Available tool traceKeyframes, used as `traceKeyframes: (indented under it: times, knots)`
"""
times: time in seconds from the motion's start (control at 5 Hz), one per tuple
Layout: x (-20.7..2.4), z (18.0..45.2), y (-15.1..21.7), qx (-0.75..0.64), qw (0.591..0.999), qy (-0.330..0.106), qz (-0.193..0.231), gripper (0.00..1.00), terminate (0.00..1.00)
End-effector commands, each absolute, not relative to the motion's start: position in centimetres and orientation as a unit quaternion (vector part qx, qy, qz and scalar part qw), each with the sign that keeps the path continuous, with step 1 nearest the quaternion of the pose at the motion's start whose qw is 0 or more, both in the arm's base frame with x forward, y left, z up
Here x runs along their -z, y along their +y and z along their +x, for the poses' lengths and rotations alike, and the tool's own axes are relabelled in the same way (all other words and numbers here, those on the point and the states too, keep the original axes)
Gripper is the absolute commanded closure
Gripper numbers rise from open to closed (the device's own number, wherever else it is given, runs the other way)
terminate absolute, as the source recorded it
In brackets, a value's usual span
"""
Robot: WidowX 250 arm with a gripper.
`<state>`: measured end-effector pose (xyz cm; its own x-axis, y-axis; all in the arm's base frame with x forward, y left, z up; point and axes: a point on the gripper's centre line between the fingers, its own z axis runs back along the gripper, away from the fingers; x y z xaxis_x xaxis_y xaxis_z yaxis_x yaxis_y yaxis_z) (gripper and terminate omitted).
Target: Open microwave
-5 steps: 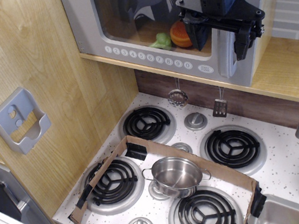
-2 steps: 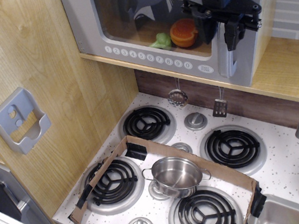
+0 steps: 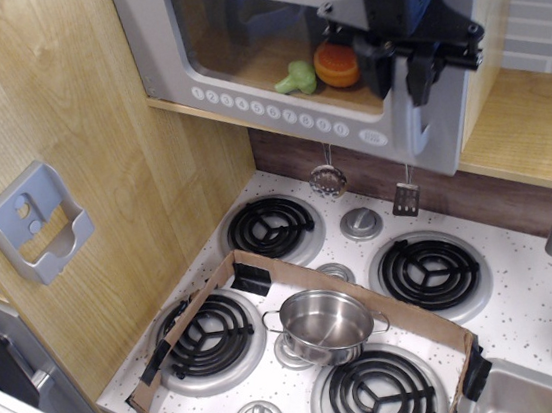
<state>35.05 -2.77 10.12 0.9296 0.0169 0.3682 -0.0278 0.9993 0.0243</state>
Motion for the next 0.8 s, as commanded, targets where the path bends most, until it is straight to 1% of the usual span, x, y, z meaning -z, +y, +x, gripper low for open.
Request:
traceKeyframes:
  times: [0.0, 0.2, 0.4, 0.6]
  knots:
    - [-10.8, 32.9, -1.5, -0.083, 0.983, -0.161, 0.015, 0.00, 0.00]
    - [-10.9, 32.5, -1.9, -0.102, 0.984, -0.140, 0.032, 0.00, 0.00]
    - [-8.8, 29.1, -4.0, -0.152, 0.974, -0.168, 0.025, 0.00, 0.00]
    - [-7.9, 27.5, -5.9, -0.199, 0.965, -0.168, 0.021, 0.00, 0.00]
